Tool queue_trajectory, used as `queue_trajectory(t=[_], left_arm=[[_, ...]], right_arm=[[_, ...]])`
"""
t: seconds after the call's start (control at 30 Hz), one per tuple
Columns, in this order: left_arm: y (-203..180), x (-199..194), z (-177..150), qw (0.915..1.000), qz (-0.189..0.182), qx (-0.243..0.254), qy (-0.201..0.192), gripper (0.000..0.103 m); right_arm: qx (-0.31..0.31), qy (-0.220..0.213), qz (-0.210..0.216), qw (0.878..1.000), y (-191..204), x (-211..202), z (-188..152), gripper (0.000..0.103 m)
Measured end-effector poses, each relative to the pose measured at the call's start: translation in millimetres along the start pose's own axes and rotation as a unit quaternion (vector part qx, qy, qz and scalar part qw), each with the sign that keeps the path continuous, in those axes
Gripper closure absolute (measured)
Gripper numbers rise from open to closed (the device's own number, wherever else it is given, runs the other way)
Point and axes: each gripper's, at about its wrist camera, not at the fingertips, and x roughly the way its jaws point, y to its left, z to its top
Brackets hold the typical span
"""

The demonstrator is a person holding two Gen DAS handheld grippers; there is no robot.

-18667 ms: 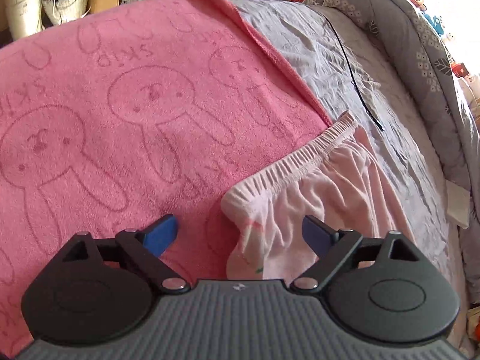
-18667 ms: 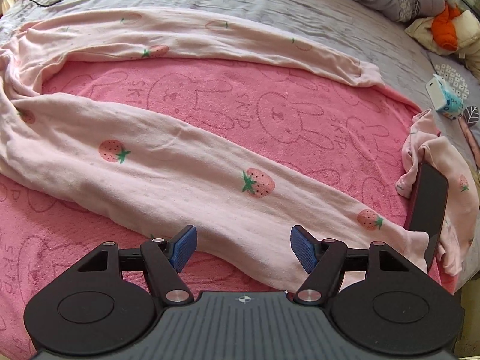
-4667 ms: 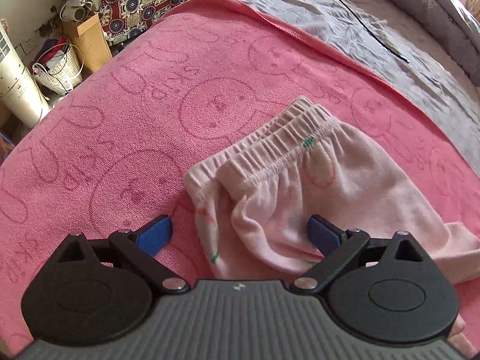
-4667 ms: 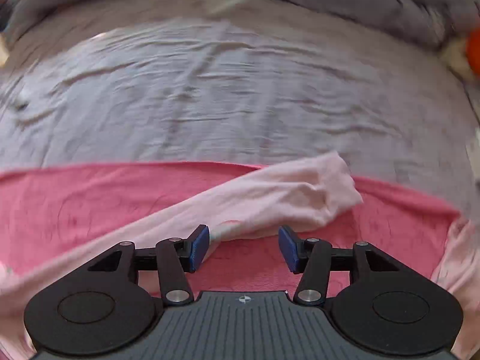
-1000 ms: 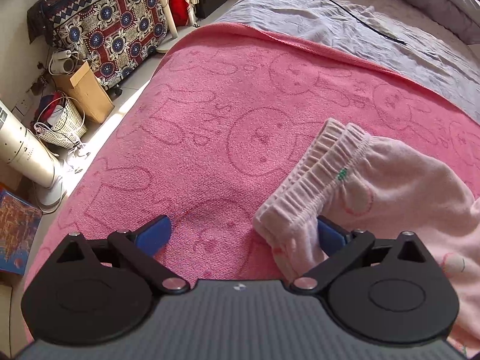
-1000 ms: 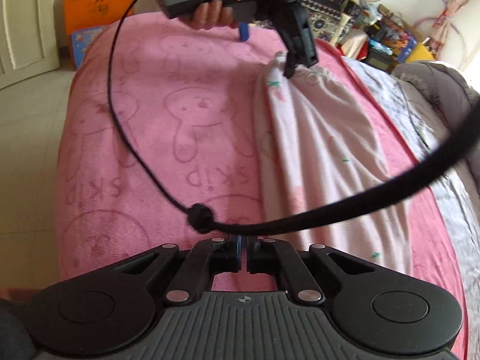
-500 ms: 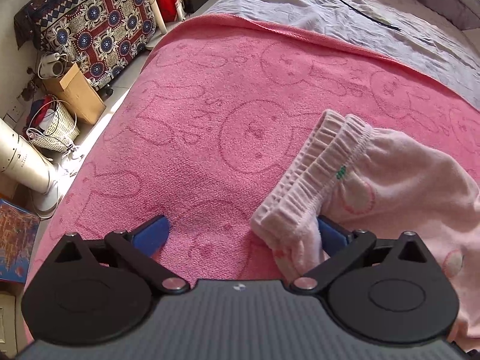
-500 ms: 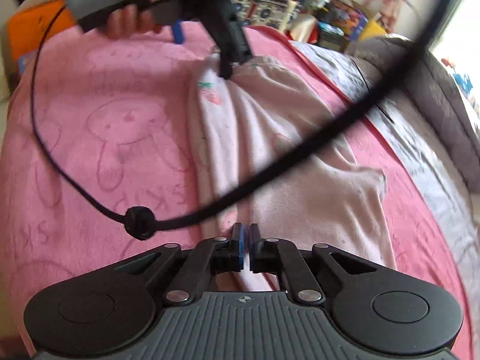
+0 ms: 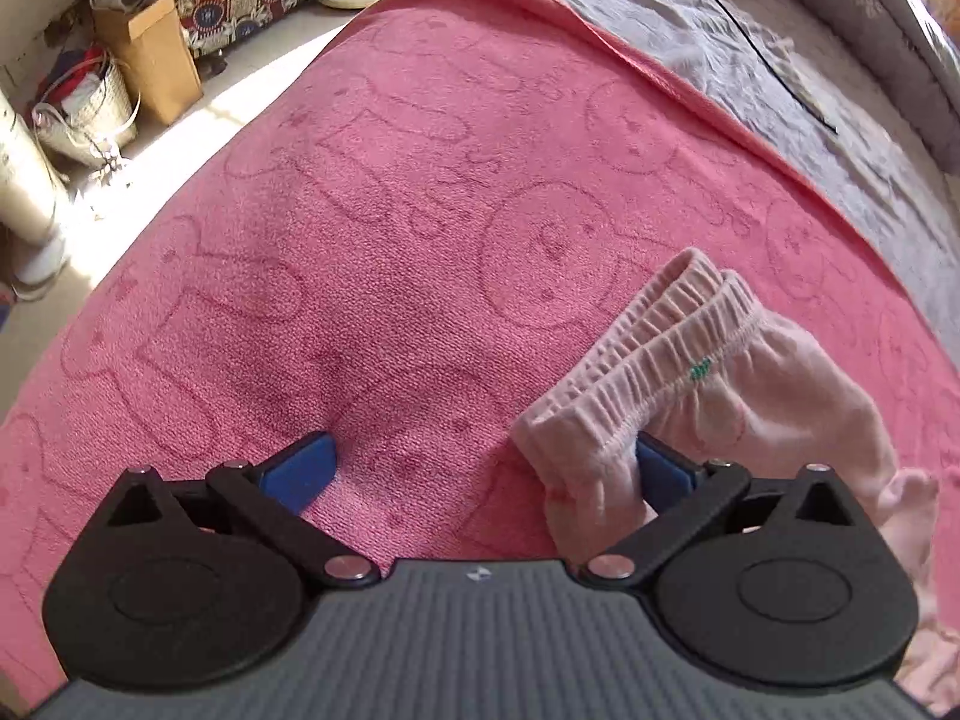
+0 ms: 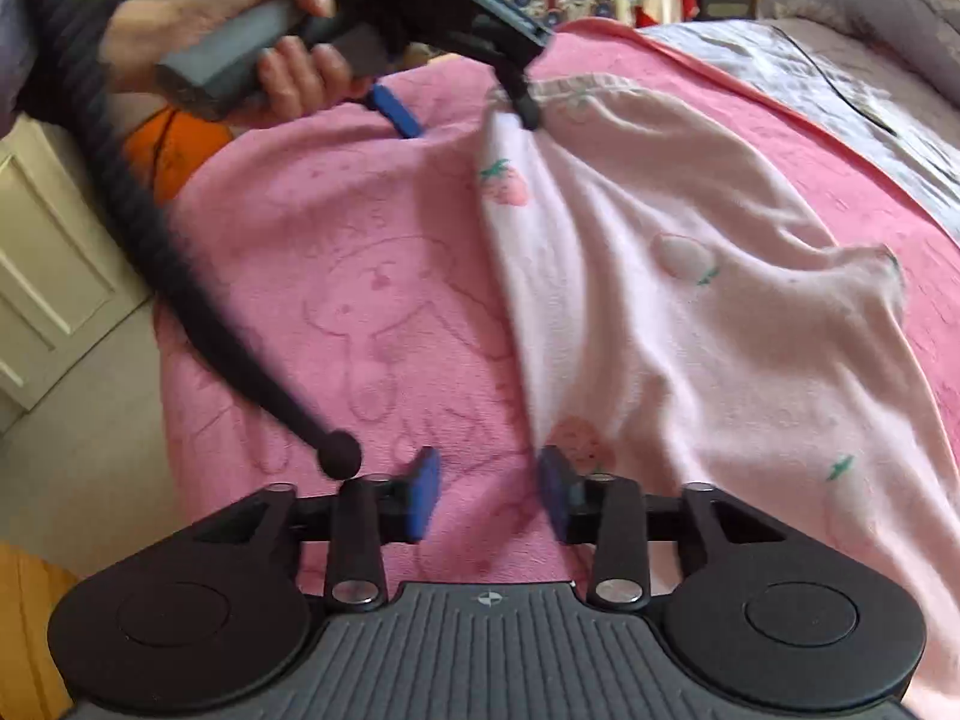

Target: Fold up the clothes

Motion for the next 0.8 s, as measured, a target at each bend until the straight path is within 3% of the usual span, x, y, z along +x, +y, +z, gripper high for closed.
queue_trajectory(t=[0.1,0.2,0.27,0.33,0.47,0.57,0.63,0.7,0.8], left_arm=[[-16,1,-8,0.9978,0.032,0.055,-0.017,0.000],[-6,1,-8,0.9992,0.016,0.029,-0.022,0.000],[-4,0,-7,0.9993,0.015,0.026,-0.022,0.000],[-8,1,-7,0.9989,0.023,0.033,-0.023,0.000],[-11,2,-8,0.9987,0.028,0.034,-0.025,0.000],[-13,4,-6,0.9987,0.032,0.032,-0.022,0.000],[-14,4,-6,0.9987,0.035,0.031,-0.021,0.000],[-15,4,-7,0.9986,0.039,0.029,-0.023,0.000],[-16,4,-11,0.9982,0.044,0.025,-0.031,0.000]], right_arm=[[0.050,-0.016,0.009,0.999,-5,-16,-1,0.058],[0.122,-0.045,-0.067,0.989,-32,-43,-9,0.058],[0.163,-0.045,-0.141,0.975,-56,-63,-25,0.058],[0.206,-0.015,-0.201,0.958,-79,-78,-50,0.058],[0.267,0.068,-0.254,0.927,-90,-103,-131,0.056],[0.250,0.124,-0.251,0.927,-69,-119,-160,0.054],[0.262,0.126,-0.250,0.924,-59,-135,-169,0.054],[0.303,0.111,-0.268,0.908,-61,-152,-174,0.054],[0.342,0.102,-0.337,0.871,-79,-164,-180,0.054]])
